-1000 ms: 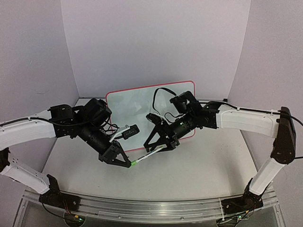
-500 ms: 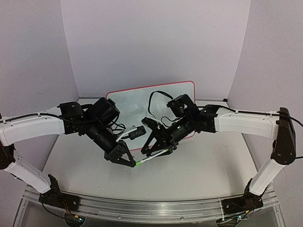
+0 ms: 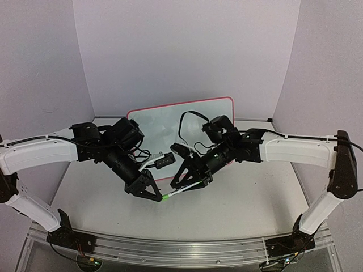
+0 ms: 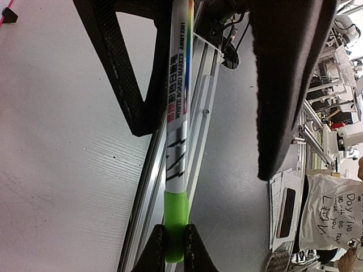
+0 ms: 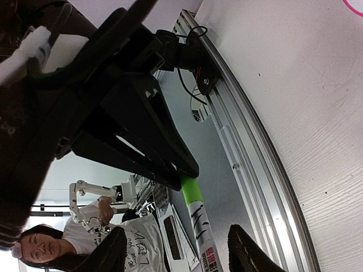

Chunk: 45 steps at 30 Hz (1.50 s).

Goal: Write a sentence on the whiteboard
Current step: Pass from the left arm to the right

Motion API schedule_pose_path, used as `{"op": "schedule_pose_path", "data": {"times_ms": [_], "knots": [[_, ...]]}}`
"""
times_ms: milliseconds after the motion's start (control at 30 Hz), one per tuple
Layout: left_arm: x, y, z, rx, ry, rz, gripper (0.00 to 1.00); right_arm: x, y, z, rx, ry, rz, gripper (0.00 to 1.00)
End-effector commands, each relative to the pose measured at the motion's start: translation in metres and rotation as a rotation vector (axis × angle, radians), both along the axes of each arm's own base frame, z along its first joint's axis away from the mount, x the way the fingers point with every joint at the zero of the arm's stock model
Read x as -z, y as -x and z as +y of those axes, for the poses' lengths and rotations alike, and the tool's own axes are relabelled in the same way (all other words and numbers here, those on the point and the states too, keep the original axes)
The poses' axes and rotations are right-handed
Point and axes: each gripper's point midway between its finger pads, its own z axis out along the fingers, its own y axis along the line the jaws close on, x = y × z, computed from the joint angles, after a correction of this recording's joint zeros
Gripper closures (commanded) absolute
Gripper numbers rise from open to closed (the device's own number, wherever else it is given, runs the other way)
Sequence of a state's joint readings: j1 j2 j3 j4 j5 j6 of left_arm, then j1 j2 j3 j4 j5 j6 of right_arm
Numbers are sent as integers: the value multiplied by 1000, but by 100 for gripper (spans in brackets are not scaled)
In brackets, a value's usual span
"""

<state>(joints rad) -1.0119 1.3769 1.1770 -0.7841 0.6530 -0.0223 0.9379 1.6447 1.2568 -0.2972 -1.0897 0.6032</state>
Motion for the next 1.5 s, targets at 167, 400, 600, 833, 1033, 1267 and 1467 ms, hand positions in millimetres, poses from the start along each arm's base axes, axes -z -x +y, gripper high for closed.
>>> {"op": "schedule_pose_path", "data": {"times_ms": [167, 400, 600, 833, 1033, 1267, 1467], "knots": [[-13, -5, -6, 4, 55, -51, 100, -29, 10, 0, -32, -101, -28, 61], [-14, -7, -6, 2, 57, -64, 100, -26, 12, -3, -36, -99, -31, 73], [-14, -8, -5, -4, 54, -72, 100, -23, 15, -7, -45, -100, -40, 78], [-15, -8, -4, -8, 53, -78, 100, -22, 18, -10, -50, -103, -45, 87], [-15, -7, -4, -2, 56, -71, 100, -23, 16, -9, -40, -104, -59, 100], [-11, -9, -1, -17, 45, -87, 79, -27, 10, -9, -10, -111, -109, 100], [-23, -13, -4, -81, 134, -89, 26, -36, 8, -11, 4, -135, -156, 100]]}}
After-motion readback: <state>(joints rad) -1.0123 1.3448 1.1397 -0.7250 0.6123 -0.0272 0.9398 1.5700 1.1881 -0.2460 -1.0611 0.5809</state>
